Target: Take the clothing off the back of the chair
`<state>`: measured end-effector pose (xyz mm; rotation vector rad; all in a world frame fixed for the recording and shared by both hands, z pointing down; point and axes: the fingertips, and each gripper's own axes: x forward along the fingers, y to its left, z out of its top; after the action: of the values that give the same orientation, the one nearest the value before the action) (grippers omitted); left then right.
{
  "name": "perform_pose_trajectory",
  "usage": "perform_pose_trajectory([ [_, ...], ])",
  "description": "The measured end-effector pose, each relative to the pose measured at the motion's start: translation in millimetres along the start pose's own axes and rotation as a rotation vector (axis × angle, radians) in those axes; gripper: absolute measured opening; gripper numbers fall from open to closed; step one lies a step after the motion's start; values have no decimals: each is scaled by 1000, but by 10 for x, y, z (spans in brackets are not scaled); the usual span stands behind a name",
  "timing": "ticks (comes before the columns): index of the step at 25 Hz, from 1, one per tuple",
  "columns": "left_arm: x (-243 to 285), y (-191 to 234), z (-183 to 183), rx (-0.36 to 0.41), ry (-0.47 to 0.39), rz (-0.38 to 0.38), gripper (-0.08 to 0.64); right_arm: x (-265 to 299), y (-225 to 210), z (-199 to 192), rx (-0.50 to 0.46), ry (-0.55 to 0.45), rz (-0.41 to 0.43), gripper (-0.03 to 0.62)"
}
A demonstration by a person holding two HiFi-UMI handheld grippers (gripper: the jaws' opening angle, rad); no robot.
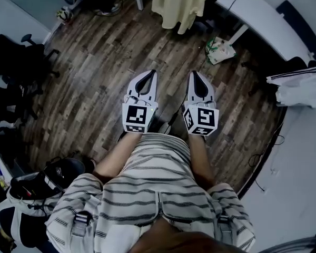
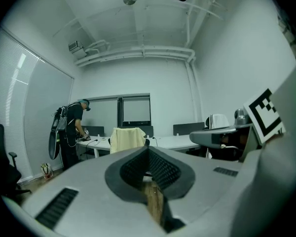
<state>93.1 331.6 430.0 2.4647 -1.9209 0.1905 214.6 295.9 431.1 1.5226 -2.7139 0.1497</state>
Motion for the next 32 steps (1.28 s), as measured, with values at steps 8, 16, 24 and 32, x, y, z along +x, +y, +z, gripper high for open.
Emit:
perform_pose_trajectory([
  [8,291,176,-34,15,0,21,23,336,-108,41,-8,-18,14,20],
  [16,984,614,-12,-2,-24,12,23,1032,-162,187,-47,-38,1,18],
  [24,1853,1138,-18,-2,-26,-36,23,1961,-372,167,-45,-29,-54,20],
  [32,2645,1700,209,-4,-26,-99,23,2876,-558,351,-31,-18,-106,20],
])
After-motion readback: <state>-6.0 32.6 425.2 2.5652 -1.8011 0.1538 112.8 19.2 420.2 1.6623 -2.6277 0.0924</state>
